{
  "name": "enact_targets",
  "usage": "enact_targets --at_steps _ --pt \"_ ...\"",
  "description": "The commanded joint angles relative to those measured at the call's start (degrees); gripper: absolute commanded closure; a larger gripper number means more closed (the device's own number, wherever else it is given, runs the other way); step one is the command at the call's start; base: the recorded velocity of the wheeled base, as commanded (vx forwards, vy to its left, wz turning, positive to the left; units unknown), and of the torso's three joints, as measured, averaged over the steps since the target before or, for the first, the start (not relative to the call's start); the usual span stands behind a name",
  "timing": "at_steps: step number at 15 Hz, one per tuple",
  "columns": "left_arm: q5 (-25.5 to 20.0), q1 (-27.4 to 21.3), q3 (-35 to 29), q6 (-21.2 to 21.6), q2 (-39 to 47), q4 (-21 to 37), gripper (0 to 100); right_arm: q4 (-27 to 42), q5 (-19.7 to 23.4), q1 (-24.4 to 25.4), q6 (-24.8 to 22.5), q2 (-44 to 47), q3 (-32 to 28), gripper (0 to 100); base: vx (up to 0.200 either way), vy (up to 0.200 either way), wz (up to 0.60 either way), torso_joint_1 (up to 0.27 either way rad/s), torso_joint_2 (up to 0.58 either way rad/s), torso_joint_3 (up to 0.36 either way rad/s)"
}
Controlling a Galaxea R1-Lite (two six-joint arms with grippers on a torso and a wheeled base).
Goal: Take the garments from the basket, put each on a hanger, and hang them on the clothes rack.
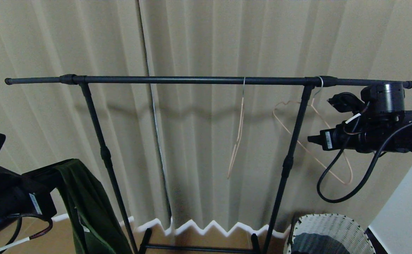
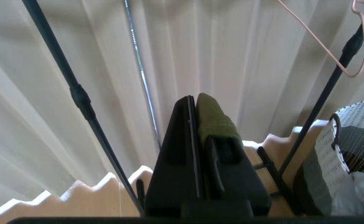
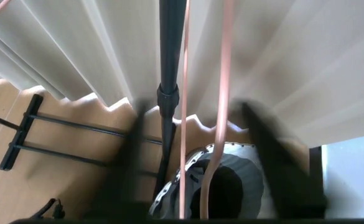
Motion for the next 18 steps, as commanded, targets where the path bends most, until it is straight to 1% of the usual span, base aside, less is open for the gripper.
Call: enact_targets --at_steps 1,4,6,8,10,12,13,18 --pt "0.0 0.0 0.0 0.0 -0.1 0.0 100 0.0 0.0 0.0 -0.1 -0.3 -0.1 100 0.000 0.000 0.00 0.000 0.00 0.000" --pt "0.0 0.0 0.0 0.0 -0.2 0.0 100 0.0 -0.3 -0.2 -0.1 -0.5 0.0 100 0.000 0.000 0.00 0.000 0.00 0.000" --pt "0.0 0.0 0.1 0.0 -0.2 0.0 100 0.0 -2.6 -0.2 0.1 -0.5 0.0 100 0.000 0.000 0.00 0.000 0.00 0.000" --pt "0.0 0.0 0.3 0.2 -0.2 -0.1 100 -0.2 -3.5 -0.3 0.3 -1.1 0.0 100 0.000 0.000 0.00 0.000 0.00 0.000" --pt "0.0 0.0 0.4 0.2 -0.2 -0.1 100 -2.2 -3.5 -0.4 0.3 -2.6 0.8 100 0.000 0.000 0.00 0.000 0.00 0.000" --pt "0.0 0.0 0.5 0.3 -0.2 -0.1 100 -4.8 -3.5 -0.5 0.9 -3.9 2.0 100 0.000 0.000 0.00 0.000 0.00 0.000" --pt "0.0 0.0 0.7 0.3 -0.2 -0.2 100 -5.7 -3.5 -0.5 1.0 -5.5 3.8 100 0.000 0.000 0.00 0.000 0.00 0.000" --pt "0.0 0.0 0.9 0.8 -0.4 -0.2 100 -6.0 -3.5 -1.4 1.8 -11.5 9.3 100 0.000 0.000 0.00 0.000 0.00 0.000"
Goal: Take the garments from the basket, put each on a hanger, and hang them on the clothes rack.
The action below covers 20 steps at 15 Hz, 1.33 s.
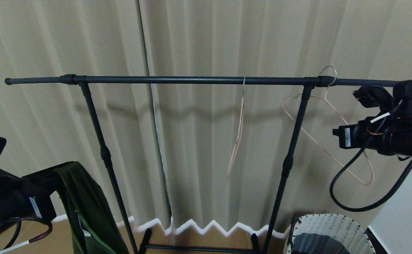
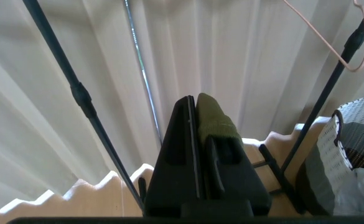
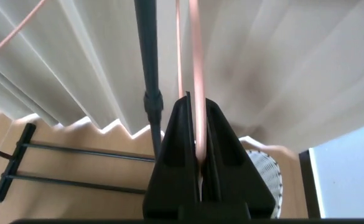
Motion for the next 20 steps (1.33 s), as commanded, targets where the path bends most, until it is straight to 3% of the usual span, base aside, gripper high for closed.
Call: enact_targets --at_steps 1,14,20 --pt "0.0 0.1 0.1 0.1 -0.1 0.0 100 -0.1 0.0 -1.1 0.1 -4.4 3.3 100 0.000 0.000 0.00 0.000 0.00 0.000" --pt "0.2 0.2 0.8 1.7 -0.1 0.0 100 -2.5 0.3 -3.0 0.0 -11.7 14.4 100 -0.185 0.000 0.00 0.003 0.00 0.004" --pt "0.2 0.3 0.4 1.3 -0.1 0.0 100 -7.1 0.8 -1.7 0.2 -11.8 16.2 100 0.000 0.000 0.00 0.000 0.00 0.000"
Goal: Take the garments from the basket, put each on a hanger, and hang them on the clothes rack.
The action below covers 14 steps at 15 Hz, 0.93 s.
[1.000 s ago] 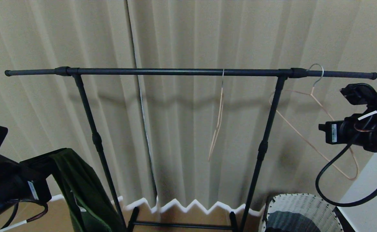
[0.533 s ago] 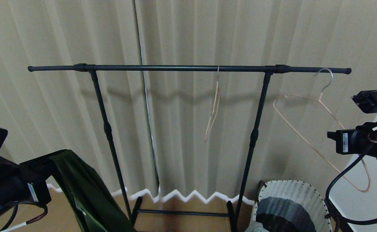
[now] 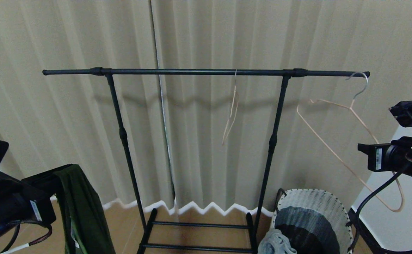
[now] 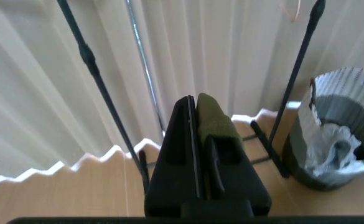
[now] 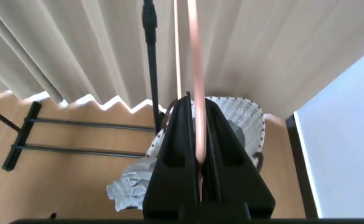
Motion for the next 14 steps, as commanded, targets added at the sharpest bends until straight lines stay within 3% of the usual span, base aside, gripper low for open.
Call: enact_targets --at_steps 1,3,14 --pt "0.0 0.1 -0.2 -0.1 0.1 0.0 100 0.0 0.1 1.6 0.1 0.0 0.1 100 0.000 0.000 0.00 0.000 0.00 0.000" --pt "0.0 0.1 -0.2 -0.1 0.1 0.0 100 0.0 0.1 3.3 0.2 -0.4 0.1 100 0.000 0.000 0.00 0.000 0.00 0.000" --pt "0.0 0.1 -0.2 0.0 0.0 0.0 100 -0.1 0.1 5.4 0.4 -0.5 0.1 100 0.000 0.200 0.00 0.002 0.00 0.002"
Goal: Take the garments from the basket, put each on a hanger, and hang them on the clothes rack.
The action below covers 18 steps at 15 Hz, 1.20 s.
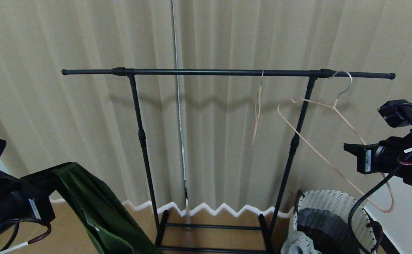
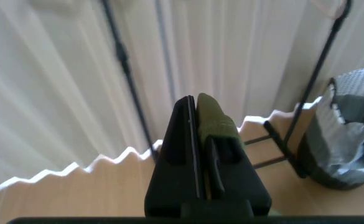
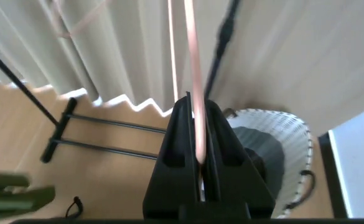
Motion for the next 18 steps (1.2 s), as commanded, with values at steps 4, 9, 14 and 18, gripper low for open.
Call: enact_targets --at_steps 4,9,14,18 --pt "0.0 0.0 0.8 0.7 -0.9 -0.1 100 -3.2 0.1 2.4 2.0 -1.1 1.5 100 0.000 0.050 0.00 0.003 0.00 -0.001" --pt "0.0 -0.1 -0.3 0.4 -1.0 0.1 100 -10.4 0.3 4.7 2.5 -2.3 4.3 100 0.000 0.000 0.00 0.000 0.00 0.000" --pt "6.1 -1.2 -12.8 4.1 6.6 1.5 100 -11.1 4.7 8.8 2.4 -4.6 4.3 100 0.000 0.000 0.00 0.000 0.00 0.000" --pt "20.6 -8.7 -26.9 3.4 17.7 7.1 100 -11.1 4.8 19.7 3.6 -2.9 4.2 100 0.000 0.000 0.00 0.000 0.00 0.000"
